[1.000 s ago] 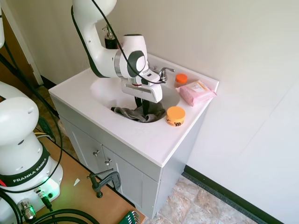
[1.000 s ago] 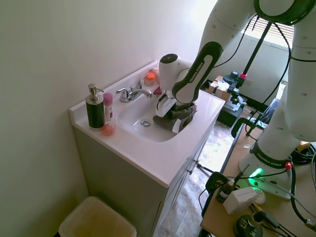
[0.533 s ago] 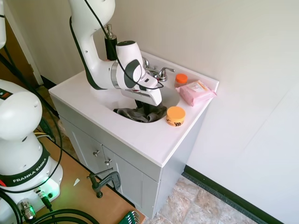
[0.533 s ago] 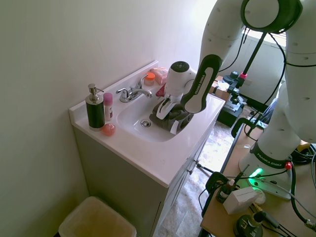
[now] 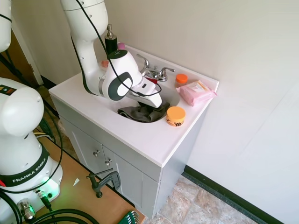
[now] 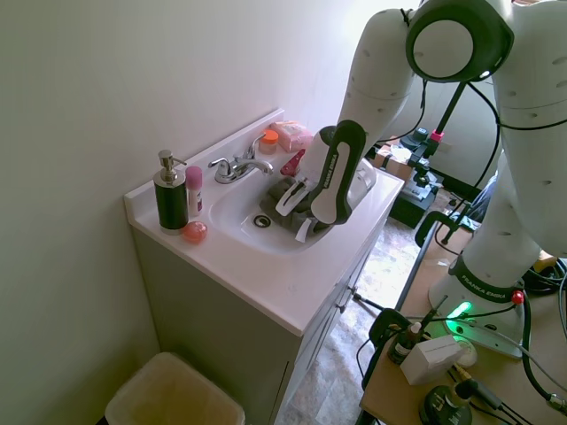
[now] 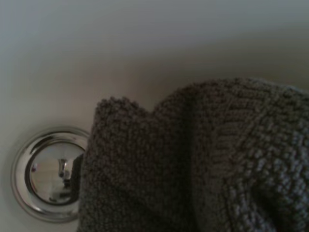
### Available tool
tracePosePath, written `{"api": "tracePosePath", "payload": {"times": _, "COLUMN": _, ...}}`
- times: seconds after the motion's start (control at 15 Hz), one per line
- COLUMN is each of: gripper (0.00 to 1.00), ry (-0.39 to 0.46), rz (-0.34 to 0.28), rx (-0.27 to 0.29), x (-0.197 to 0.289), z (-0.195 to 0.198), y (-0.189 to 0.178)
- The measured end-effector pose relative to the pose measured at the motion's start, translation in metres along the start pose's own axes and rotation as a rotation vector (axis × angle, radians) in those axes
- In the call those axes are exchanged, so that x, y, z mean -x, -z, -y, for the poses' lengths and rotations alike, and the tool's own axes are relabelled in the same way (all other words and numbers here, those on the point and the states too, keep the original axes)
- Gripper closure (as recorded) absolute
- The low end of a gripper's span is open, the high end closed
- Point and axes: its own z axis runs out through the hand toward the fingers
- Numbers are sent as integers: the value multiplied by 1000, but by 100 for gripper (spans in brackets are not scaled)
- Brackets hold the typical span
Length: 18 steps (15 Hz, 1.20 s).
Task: Clean the sink
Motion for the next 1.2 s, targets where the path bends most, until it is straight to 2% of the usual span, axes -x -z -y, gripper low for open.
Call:
{"api": "tracePosePath", "payload": {"times": 0.13, "gripper": 100, "ry": -15, "rz": -7, "rx": -23, "x": 8, "z": 5, "y": 0}}
{"api": "tracePosePath", "payload": {"times": 0.4, "gripper": 100, "ry": -61, "rz": 40, "rx": -65, "x": 44, "z": 33, "y": 8}}
{"api": "tracePosePath", "payload": {"times": 0.67, "gripper": 100, "ry": -116, "rz": 121, "rx": -77, "x": 63, "z": 57, "y": 19}}
{"api": "tracePosePath", "payload": {"times": 1.2, "gripper": 100, "ry": -240, "rz": 334, "rx": -79, "x": 71, "z": 107, "y": 42}}
